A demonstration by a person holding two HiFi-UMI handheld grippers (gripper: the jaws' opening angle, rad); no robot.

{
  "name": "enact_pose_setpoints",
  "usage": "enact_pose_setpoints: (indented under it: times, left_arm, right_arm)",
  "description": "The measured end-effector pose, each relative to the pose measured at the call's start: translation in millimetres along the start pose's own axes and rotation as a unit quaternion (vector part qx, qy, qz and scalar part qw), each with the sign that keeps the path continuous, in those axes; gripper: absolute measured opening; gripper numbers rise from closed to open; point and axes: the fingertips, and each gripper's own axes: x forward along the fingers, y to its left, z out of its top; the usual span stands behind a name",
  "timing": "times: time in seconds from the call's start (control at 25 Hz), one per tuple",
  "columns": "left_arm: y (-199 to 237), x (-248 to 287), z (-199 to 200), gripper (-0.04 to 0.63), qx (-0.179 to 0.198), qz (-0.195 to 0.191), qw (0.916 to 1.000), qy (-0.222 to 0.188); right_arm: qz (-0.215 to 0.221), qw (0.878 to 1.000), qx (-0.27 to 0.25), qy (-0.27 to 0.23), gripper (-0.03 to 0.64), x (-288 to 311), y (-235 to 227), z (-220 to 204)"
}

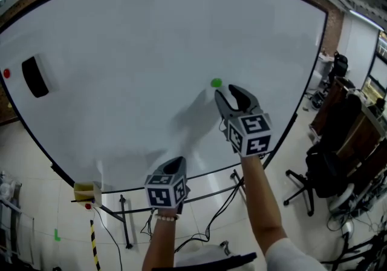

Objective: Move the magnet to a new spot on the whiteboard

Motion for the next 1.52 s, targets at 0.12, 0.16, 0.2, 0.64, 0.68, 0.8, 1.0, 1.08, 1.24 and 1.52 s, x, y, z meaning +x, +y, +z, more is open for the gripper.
enact_pose_setpoints:
  times: [0.12, 0.16, 0.2, 0.64, 0.68, 0.8, 1.0, 1.08, 1.24, 1.52]
  left_arm:
    - [3.7, 1.0, 1.0, -0.008, -0.001, 0.003, 1.0000, -0.001]
    - [5.1, 1.1, 1.7, -0.008, -0.002, 0.005, 1.0000, -0.002]
    - [6.7, 1.0, 2.2, -0.008, -0.003, 0.006, 1.0000, -0.003]
    - [15.1, -4.5, 0.0, -0.008, -0.012, 0.013, 0.9998, -0.007]
    - [15.4, -4.4, -0.1, -0.008, -0.012, 0.012, 0.9998, -0.007]
    - [16.5, -4.9, -1.2, -0.008, -0.013, 0.013, 0.9998, -0.006]
    - [16.6, -6.1, -3.7, -0.008, -0.014, 0.011, 0.9998, -0.003]
    - [16.1, -6.7, -5.6, -0.008, -0.014, 0.009, 0.9999, -0.002]
    - [15.3, -7.1, -8.9, -0.008, -0.016, -0.004, 0.9998, -0.008]
    - [1.2, 1.4, -16.4, -0.008, -0.012, -0.019, 0.9997, -0.011]
  right_arm:
    - [-0.008, 1.000, -0.024, 0.002, 0.201, 11.0, 1.9, 6.8]
    - [-0.011, 0.999, -0.032, 0.005, 0.201, 14.6, 2.3, 7.0]
    - [-0.014, 0.999, -0.039, 0.009, 0.201, 17.8, 2.6, 6.5]
    - [-0.025, 0.997, -0.062, 0.026, 0.165, 32.1, 2.7, -2.0]
    - [-0.025, 0.997, -0.064, 0.023, 0.159, 33.0, 2.6, -1.2]
    - [-0.027, 0.997, -0.064, 0.021, 0.145, 33.3, 1.5, 0.2]
    - [-0.029, 0.997, -0.065, 0.037, 0.129, 32.8, 1.3, -4.1]
    - [-0.029, 0.997, -0.064, 0.031, 0.129, 29.9, 2.5, -1.3]
    - [-0.027, 0.997, -0.066, 0.013, 0.129, 8.3, 3.1, 8.3]
    - [-0.011, 0.999, -0.032, 0.041, 0.130, -50.0, -9.8, -28.0]
